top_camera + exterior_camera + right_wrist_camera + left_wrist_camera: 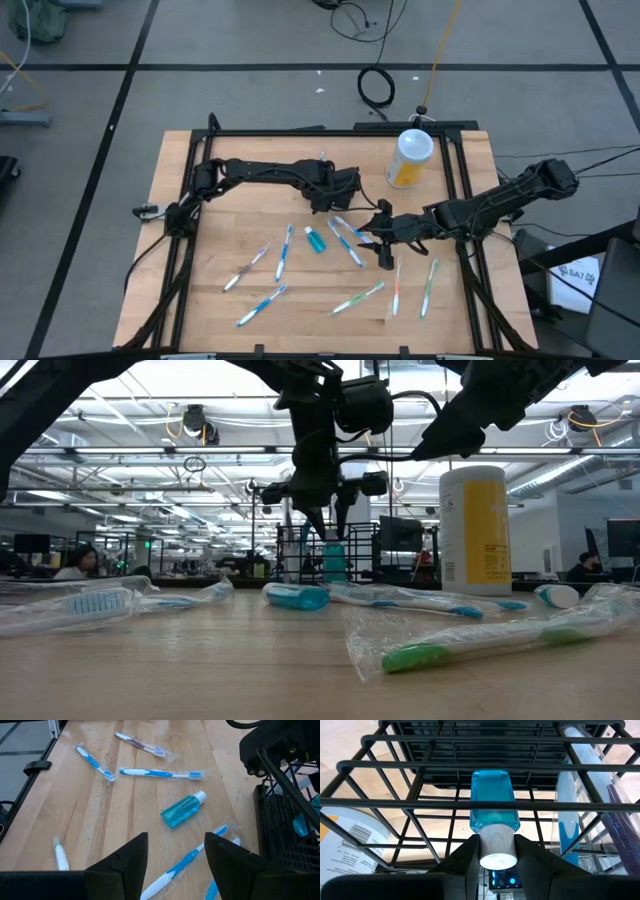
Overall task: Pick & Place toothbrushing station
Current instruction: Put the blue mouthwash into the black wire organizer
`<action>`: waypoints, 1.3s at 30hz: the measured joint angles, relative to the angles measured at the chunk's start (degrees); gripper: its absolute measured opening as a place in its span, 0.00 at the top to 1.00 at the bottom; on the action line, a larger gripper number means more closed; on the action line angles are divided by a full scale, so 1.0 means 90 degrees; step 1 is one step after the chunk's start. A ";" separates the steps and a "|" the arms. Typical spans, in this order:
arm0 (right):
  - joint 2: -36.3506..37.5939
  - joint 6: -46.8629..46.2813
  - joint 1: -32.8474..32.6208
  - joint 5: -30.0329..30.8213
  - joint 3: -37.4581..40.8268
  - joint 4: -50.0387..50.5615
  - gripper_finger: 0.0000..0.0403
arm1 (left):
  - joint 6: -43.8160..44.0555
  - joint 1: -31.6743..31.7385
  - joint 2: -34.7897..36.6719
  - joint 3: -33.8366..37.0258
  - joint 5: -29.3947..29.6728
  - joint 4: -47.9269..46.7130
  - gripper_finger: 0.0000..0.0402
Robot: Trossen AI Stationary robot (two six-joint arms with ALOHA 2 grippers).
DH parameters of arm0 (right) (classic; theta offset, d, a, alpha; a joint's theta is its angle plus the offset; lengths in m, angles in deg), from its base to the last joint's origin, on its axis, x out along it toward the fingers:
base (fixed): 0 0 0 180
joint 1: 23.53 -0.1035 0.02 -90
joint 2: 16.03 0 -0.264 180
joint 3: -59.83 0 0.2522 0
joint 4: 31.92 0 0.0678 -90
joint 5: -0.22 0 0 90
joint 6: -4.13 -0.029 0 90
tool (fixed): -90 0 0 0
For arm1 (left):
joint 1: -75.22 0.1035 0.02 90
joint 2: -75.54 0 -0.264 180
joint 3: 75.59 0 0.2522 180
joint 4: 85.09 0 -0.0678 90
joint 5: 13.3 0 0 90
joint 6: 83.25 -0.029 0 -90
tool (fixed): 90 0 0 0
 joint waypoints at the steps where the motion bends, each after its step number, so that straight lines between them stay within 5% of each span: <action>1: 0.0000 0.0002 0.0000 -0.0002 0.0000 0.0000 0.54 | 0.0021 -0.0002 -0.0002 0.0000 0.0061 0.0000 0.71; 29: 0.0002 0.0024 0.0002 0.0000 0.0000 -0.0004 0.54 | 0.0837 -0.0014 -0.0022 0.0005 0.0087 0.0653 0.71; 39: 0.0000 0.0142 0.0002 -0.0005 0.0000 -0.0002 0.54 | 0.0819 -0.0017 -0.0019 0.0005 0.0306 0.0606 0.61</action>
